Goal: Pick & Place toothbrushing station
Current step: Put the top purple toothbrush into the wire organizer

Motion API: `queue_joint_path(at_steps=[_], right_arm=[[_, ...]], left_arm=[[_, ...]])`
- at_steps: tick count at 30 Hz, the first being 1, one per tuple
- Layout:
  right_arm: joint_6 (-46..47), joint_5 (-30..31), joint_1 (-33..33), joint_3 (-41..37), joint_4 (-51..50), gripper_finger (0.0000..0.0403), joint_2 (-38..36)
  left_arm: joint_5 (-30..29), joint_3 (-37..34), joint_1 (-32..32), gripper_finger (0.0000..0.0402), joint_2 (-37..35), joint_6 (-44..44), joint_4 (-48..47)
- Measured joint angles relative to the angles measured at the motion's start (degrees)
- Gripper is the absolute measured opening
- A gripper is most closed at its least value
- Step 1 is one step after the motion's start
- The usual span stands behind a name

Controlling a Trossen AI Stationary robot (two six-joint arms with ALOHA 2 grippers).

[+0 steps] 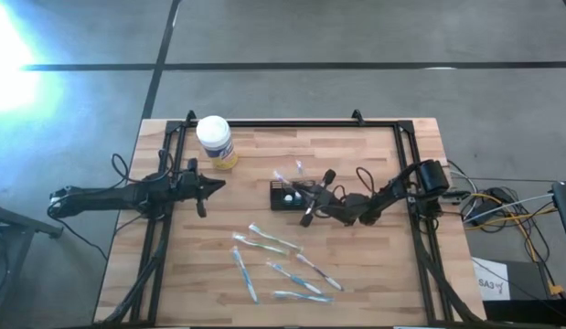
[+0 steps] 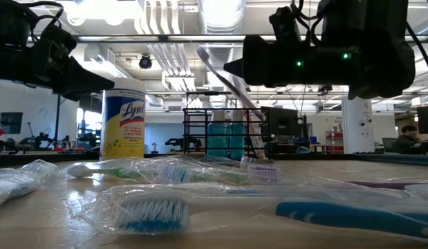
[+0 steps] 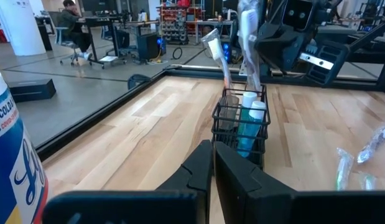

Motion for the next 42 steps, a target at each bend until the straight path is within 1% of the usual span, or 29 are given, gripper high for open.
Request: queue_joint_path(at_steps=[9,13,18,24,30,36,39,42], right_arm=[[-1.5,3.2,0.7,-1.4,0.0,0.0008,-0.6],[-0.5,5.6,1.7,-2.9,0.0,0.0008,-0.6],[-2.5,11.7,4.3,-3.6,0.0,0.0008,-0.7],[-4.5,17.1,7.4,-3.7,0.0,0.0008,-0.7],[-6.8,25.4,11.2,-4.1,-0.1,0.0008,-0.7],[-4.0,31.7,13.5,-5.0,-3.0,0.0008,-0.7],[0.2,32.8,13.5,-5.4,-6.2,0.0008,-0.7],[5.5,32.9,13.5,-5.4,-11.7,0.0008,-0.7]], left_arm=[[0.0,0.0,0.0,0.0023,0.1,0.0,0.0],[0.0,0.0,0.0,0.0023,0.1,-0.1,0.0],[0.0,0.0,0.0,0.0023,0.1,-0.1,0.1],[0.0,0.0,0.0,0.0023,0.1,-0.2,0.2],[0.0,0.0,0.0,0.0023,0.1,-0.2,0.2],[0.0,0.0,0.0,0.0023,0.1,-0.2,0.2],[0.0,0.0,0.0,0.0023,0.1,-0.2,0.2],[0.0,0.0,0.0,0.0023,0.1,-0.2,0.3]])
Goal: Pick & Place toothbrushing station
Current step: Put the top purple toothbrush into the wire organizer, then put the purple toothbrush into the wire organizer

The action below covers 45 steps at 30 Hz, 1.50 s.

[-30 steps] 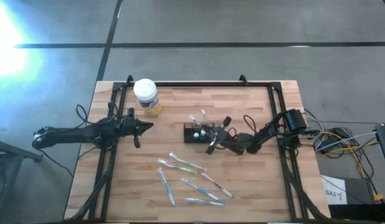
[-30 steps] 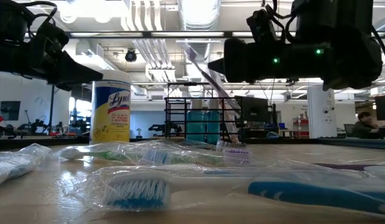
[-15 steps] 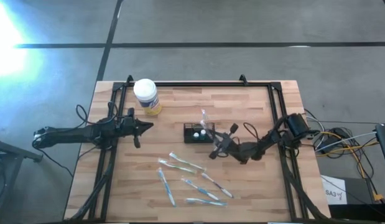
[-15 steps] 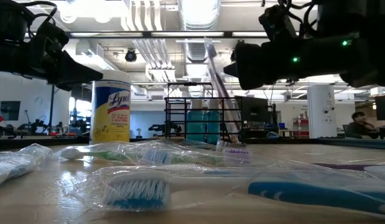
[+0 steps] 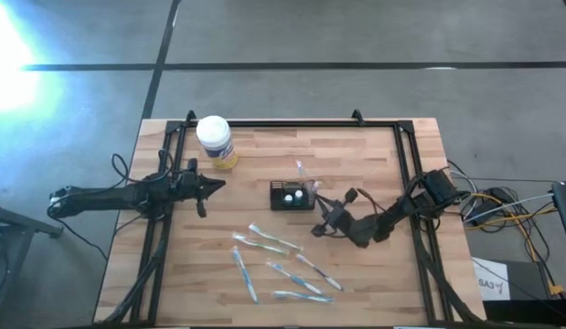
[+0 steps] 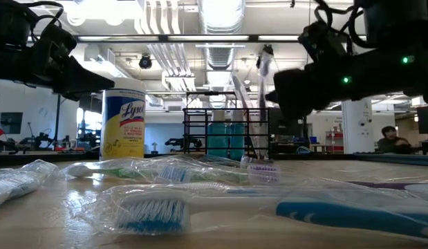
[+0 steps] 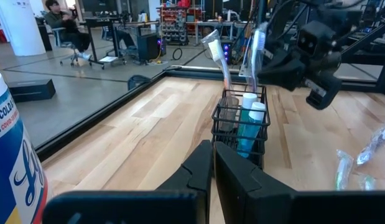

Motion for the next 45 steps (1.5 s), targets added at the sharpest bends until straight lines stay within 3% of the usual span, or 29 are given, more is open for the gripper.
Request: queue_joint_path(at_steps=[6,16,23,27,31,35,41,43,45], right_arm=[[8.3,0.2,0.0,0.2,-6.9,0.0008,-0.1],[5.5,-0.2,0.3,0.2,-6.5,0.0008,-1.3],[1.0,-3.2,3.3,0.2,-6.1,0.0008,-8.9],[-0.6,-12.0,5.9,0.2,-7.2,0.0008,-16.7],[1.9,-16.8,9.1,0.2,-15.5,0.0009,-26.6],[5.3,-21.9,11.8,0.2,-31.4,0.0009,-39.9],[15.7,-42.6,7.5,0.5,-58.6,0.0008,-60.8],[15.3,-44.2,5.3,0.2,-65.1,0.0008,-65.8],[12.6,-40.3,2.9,-1.0,-66.4,0.0008,-70.1]], left_arm=[[0.0,0.0,0.0,0.0023,0.0,0.2,0.2],[0.0,0.0,0.0,0.0023,0.0,0.1,0.4],[0.0,0.0,0.0,0.0023,0.0,0.0,0.3],[0.0,0.0,0.0,0.0023,0.0,0.0,0.3],[0.0,0.0,0.0,0.0023,0.0,0.0,0.1],[0.3,0.0,0.0,0.0023,0.0,0.2,0.1],[5.9,0.0,0.0,0.0023,0.0,3.3,0.2],[6.1,0.0,0.0,0.0023,0.0,3.4,0.4],[6.1,0.0,0.0,0.0023,0.0,4.2,0.5]])
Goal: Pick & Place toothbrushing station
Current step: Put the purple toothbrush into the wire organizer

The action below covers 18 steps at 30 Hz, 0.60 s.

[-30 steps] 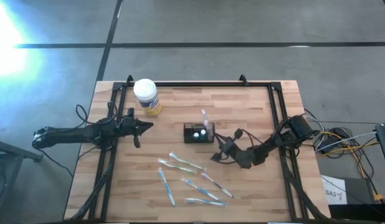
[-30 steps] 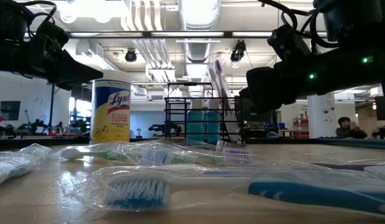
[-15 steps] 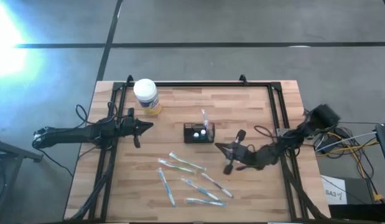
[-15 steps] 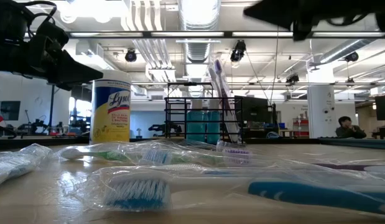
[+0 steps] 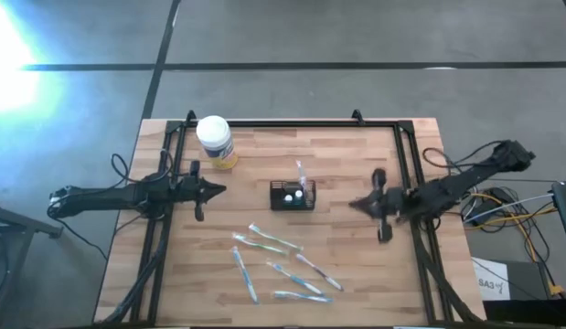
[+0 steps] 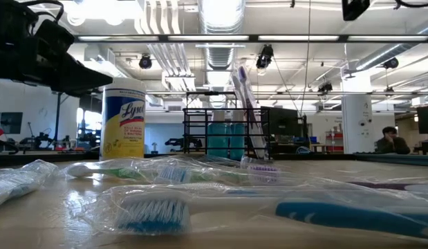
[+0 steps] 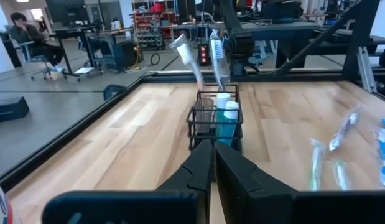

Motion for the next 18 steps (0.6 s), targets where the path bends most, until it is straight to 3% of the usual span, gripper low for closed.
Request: queue_joint_path(at_steps=[3,8,10,18], right_arm=[[-3.2,3.4,-3.7,-3.2,3.8,0.0008,-5.4],[-3.8,-17.6,-10.9,-10.3,11.2,0.0008,-10.7],[-0.5,-21.4,-13.6,-13.4,15.2,0.0008,-10.9],[4.4,-21.5,-18.2,-23.5,28.1,0.0008,-8.0]], left_arm=[[0.0,0.0,0.0,0.0023,0.0,0.5,0.4],[0.0,0.0,0.0,0.0023,0.0,0.5,0.6],[0.0,0.0,0.0,0.0023,0.0,0.8,0.6],[0.0,0.0,0.0,0.0023,0.0,3.3,0.6]])
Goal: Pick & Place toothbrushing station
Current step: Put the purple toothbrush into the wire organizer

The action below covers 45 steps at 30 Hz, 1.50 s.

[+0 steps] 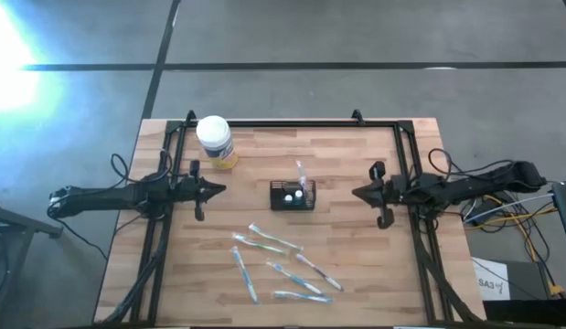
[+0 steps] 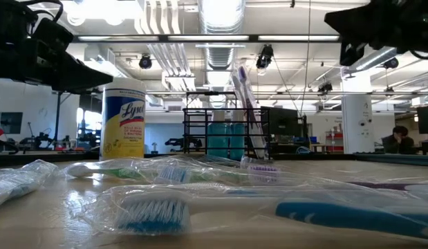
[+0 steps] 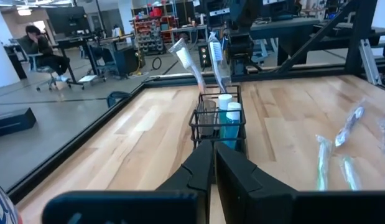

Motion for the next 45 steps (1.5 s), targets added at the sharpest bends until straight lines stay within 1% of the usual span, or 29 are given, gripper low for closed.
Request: queue_joint_path(at_steps=[2,5,8,10,14,20,22,25,28,33,36,39,42,44,45], right_arm=[[-0.1,0.0,0.0,-1.5,1.5,0.0008,0.1],[-0.4,0.0,0.0,-4.1,5.1,0.0008,0.6],[-2.1,-0.7,0.0,-4.2,3.6,0.0008,0.5],[-2.7,-2.9,0.0,-4.2,3.2,0.0008,0.6],[-2.7,-9.8,0.0,-4.2,3.9,0.0008,-0.4],[0.0,-13.6,-1.9,-4.2,1.5,0.0008,-4.3],[0.4,-14.0,-2.3,-4.2,1.2,0.0008,-5.4],[-1.9,-13.4,-2.3,-4.2,0.8,0.0008,-7.3],[-3.8,-10.8,-2.3,-4.2,0.3,0.0008,-10.6],[-7.2,-10.1,-2.3,-4.2,-4.5,0.0008,-16.8],[-12.4,-7.1,-2.2,-4.1,-5.9,0.0008,-20.9],[-13.5,-4.4,-2.2,-4.1,-9.3,0.0008,-23.8],[-13.9,-4.4,-2.2,-4.1,-13.8,0.0008,-25.3],[-15.0,-4.3,-2.2,-4.1,-15.4,0.0008,-25.5],[-15.4,-4.3,-2.2,-4.1,-15.9,0.0008,-25.5]], left_arm=[[0.0,0.0,0.0,0.0023,0.0,-0.8,0.0],[-1.4,0.0,0.0,0.0023,0.0,-5.0,0.0],[-3.8,0.0,0.0,0.0023,0.0,-10.0,0.1],[-4.6,0.0,0.0,0.0023,0.0,-12.1,0.1],[-3.9,0.0,0.0,0.0021,0.0,-13.6,0.1],[-3.5,0.0,0.0,0.0007,0.0,-13.6,0.1],[-3.5,0.0,0.0,0.0005,0.0,-13.7,0.0],[-3.5,0.0,0.0,0.0009,0.0,-15.3,0.0],[-3.5,0.0,0.0,0.0016,0.0,-17.6,0.0],[-2.9,0.0,0.0,0.0014,0.0,-24.5,-0.2],[0.1,0.0,0.0,0.0007,0.0,-26.4,-0.4],[4.4,0.3,-0.1,0.0004,0.0,-29.5,-0.1],[6.5,2.5,-1.9,0.0003,0.0,-32.1,0.9],[5.8,4.7,-4.5,0.0003,0.3,-33.7,0.9],[4.4,5.9,-6.3,0.0002,0.8,-34.9,0.9]])
